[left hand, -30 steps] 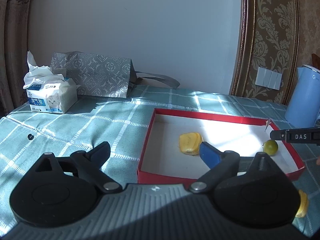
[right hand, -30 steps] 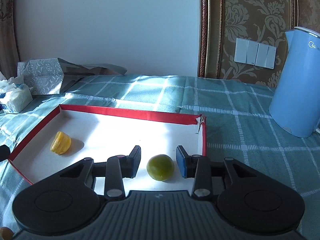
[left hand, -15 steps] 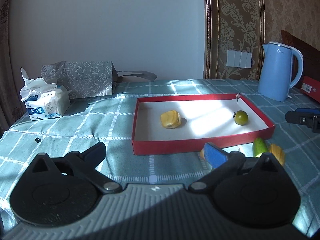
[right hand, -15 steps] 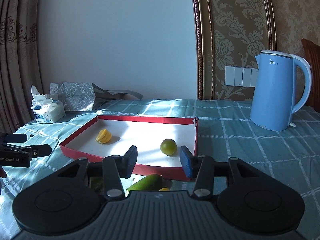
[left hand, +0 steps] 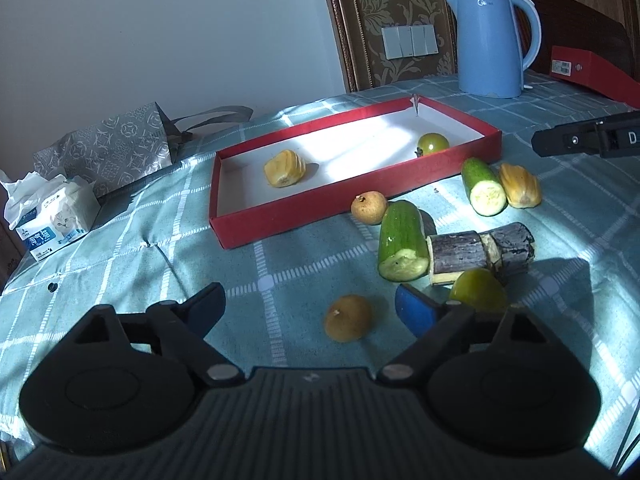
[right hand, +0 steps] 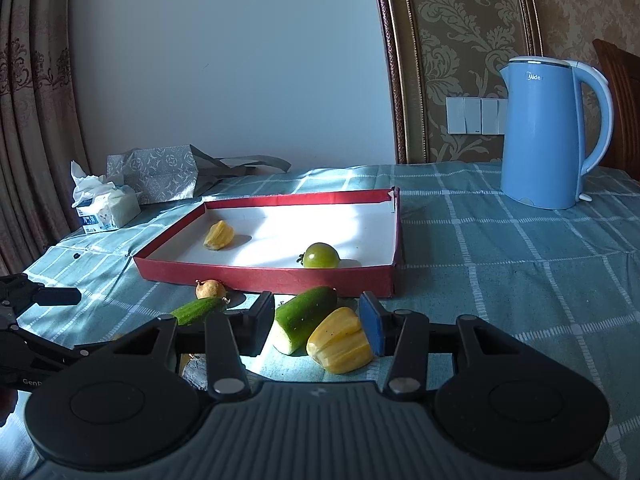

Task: Organize fruits
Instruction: 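Grasp the small brown round fruit with the left gripper while the right gripper approaches the yellow pepper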

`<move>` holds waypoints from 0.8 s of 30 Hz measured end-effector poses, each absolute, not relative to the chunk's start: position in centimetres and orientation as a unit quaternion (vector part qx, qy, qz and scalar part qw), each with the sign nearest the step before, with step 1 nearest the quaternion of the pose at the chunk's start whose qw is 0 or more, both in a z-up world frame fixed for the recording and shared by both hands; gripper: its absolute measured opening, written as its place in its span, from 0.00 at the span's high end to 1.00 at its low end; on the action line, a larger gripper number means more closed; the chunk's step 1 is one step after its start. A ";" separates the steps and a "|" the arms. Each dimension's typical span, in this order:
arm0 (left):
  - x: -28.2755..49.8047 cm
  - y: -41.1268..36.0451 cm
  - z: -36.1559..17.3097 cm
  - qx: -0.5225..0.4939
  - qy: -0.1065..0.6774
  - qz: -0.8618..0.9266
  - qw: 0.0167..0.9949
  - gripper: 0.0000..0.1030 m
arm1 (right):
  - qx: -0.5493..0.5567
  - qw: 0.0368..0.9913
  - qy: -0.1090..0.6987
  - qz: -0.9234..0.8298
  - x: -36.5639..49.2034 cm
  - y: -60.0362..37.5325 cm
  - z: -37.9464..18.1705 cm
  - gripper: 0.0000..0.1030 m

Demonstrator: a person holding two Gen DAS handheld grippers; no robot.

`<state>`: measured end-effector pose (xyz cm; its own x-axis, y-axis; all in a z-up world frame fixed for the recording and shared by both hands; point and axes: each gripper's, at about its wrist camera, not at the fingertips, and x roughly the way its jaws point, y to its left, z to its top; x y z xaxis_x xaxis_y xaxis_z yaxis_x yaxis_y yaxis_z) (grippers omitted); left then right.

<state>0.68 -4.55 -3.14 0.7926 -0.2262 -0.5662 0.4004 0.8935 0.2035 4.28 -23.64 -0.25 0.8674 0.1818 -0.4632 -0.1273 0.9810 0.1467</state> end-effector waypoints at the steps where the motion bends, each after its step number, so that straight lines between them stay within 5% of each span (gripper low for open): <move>1: 0.8 -4.7 -3.3 0.154 0.280 -0.174 0.931 0.14 | 0.056 0.965 0.245 0.079 4.1 -23.7 -0.4 0.56; 7: 1.8 -5.4 -4.2 0.137 0.316 -0.183 0.921 0.29 | 0.055 0.965 0.244 0.082 3.7 -23.8 -0.4 0.56; 15: 2.8 -4.6 -3.9 0.087 0.343 -0.201 0.913 0.70 | 0.054 0.965 0.245 0.080 3.6 -23.9 -0.6 0.56; 24: 2.8 -4.0 -3.6 0.064 0.344 -0.192 0.917 0.75 | 0.050 0.965 0.246 0.077 3.5 -24.2 -0.8 0.56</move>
<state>2.76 -4.05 -3.59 0.6902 -0.3076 -0.6549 0.3953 0.9184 -0.0148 3.49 -24.15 -0.76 0.8667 0.1730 -0.4678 -0.1234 0.9832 0.1348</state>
